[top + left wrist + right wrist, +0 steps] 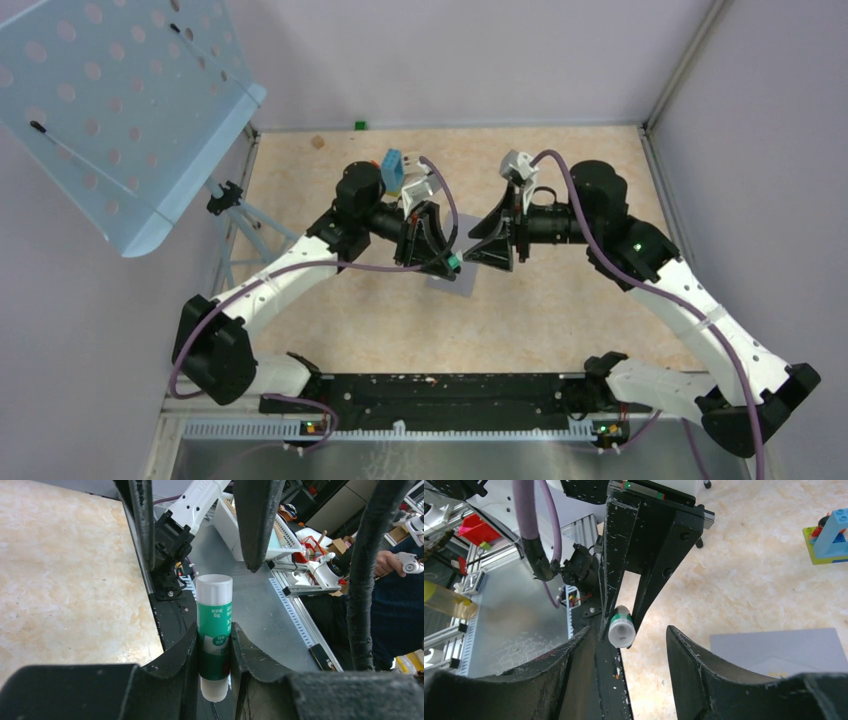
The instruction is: Place the letter into the envelope and seal it
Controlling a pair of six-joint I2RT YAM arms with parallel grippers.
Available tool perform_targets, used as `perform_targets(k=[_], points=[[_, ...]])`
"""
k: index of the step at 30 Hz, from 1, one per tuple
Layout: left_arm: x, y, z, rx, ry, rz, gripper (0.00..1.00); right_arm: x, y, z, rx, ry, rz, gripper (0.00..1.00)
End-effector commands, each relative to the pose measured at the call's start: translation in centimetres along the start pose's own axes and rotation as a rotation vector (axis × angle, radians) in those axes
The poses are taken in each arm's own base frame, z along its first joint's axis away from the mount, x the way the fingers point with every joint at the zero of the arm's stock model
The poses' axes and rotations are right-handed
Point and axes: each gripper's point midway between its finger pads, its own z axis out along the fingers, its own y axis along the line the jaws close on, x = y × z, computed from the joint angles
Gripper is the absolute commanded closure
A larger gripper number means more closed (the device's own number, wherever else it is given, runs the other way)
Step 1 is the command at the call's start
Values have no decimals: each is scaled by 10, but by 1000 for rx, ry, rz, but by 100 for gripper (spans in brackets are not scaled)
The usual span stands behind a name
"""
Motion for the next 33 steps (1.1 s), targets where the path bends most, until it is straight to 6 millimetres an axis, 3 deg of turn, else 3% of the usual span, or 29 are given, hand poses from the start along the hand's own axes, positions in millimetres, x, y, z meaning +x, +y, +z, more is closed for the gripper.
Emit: perform_targets(k=[1,6,13,20,22,27,29,33], points=[[-13,-24,1,48,9,102,100,-18,13,1,-42,-30,-66,46],[-11,-24,2,49,9,98,100,-16,19,6,-70,-17,-73,48],[-11,-24,2,48,9,99,100,-16,19,8,-64,-14,-74,71],[-12,-19,2,26,-1,104,100,-13,20,9,-69,-11,-61,83],[-12,-17,3,19,-3,104,100,-13,20,9,-67,-12,-56,82],[-18,-2,2,-82,-30,128,100,-19,7,9,24,-24,-10,63],[-24,13,-1,-196,-45,182,100,-24,-9,8,126,-35,42,59],[-38,58,-20,-592,-75,302,100,-23,-45,6,357,-28,218,55]])
